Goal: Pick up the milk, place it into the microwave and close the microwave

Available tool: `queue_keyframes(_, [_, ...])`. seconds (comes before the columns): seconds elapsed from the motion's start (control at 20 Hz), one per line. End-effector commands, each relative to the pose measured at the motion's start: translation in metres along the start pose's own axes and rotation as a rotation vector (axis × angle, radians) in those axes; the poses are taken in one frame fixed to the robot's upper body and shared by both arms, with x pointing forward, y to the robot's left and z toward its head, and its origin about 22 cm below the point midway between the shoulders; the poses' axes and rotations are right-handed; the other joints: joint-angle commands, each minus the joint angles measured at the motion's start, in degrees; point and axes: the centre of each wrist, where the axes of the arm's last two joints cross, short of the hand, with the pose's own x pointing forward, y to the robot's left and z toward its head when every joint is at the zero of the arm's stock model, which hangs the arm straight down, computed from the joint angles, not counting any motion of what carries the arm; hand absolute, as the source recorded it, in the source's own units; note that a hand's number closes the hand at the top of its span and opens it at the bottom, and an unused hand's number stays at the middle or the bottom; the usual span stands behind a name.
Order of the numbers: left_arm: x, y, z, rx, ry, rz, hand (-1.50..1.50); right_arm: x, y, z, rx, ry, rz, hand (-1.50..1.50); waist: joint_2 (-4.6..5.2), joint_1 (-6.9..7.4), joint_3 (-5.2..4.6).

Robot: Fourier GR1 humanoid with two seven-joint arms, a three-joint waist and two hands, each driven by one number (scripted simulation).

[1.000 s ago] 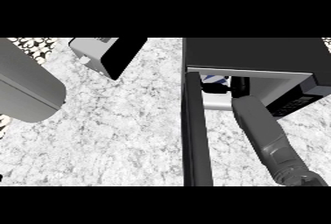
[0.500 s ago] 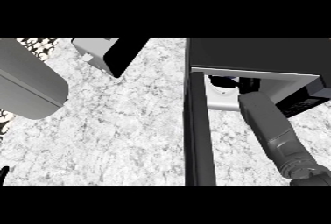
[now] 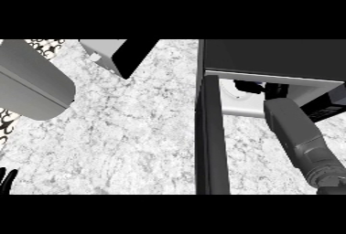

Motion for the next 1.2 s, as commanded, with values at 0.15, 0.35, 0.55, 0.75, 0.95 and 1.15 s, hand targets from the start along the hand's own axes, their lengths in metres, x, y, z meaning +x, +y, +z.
queue_keyframes(0.15, [-0.005, -0.001, -0.008, 0.002, -0.017, 0.025, -1.50, -0.020, -0.015, 0.005, -0.016, 0.041, 0.092, 1.50, 0.60, 1.22, 0.04])
queue_keyframes(0.35, [-0.006, -0.003, -0.015, -0.016, 0.005, 0.004, -1.50, -0.013, -0.005, 0.007, 0.026, -0.014, 0.104, 1.50, 0.50, 1.10, 0.06])
queue_keyframes(0.55, [-0.016, 0.002, -0.020, -0.004, 0.004, 0.002, -1.50, -0.015, -0.004, 0.012, 0.048, -0.041, 0.148, -1.50, 0.71, 1.44, 0.02])
queue_keyframes(0.75, [-0.021, 0.000, -0.025, -0.014, 0.009, 0.008, -1.50, -0.003, -0.003, -0.001, 0.014, -0.026, 0.132, -1.50, 0.74, 1.51, 0.01])
queue_keyframes(0.95, [-0.021, 0.002, -0.026, -0.010, 0.012, -0.018, -1.50, 0.005, 0.014, 0.010, 0.006, -0.071, 0.130, -1.50, 0.56, 1.48, 0.05])
queue_keyframes(1.15, [-0.025, 0.005, -0.024, -0.031, 0.016, -0.003, -1.50, 0.012, 0.018, 0.008, 0.039, -0.062, 0.113, -1.50, 0.24, 1.37, -0.03])
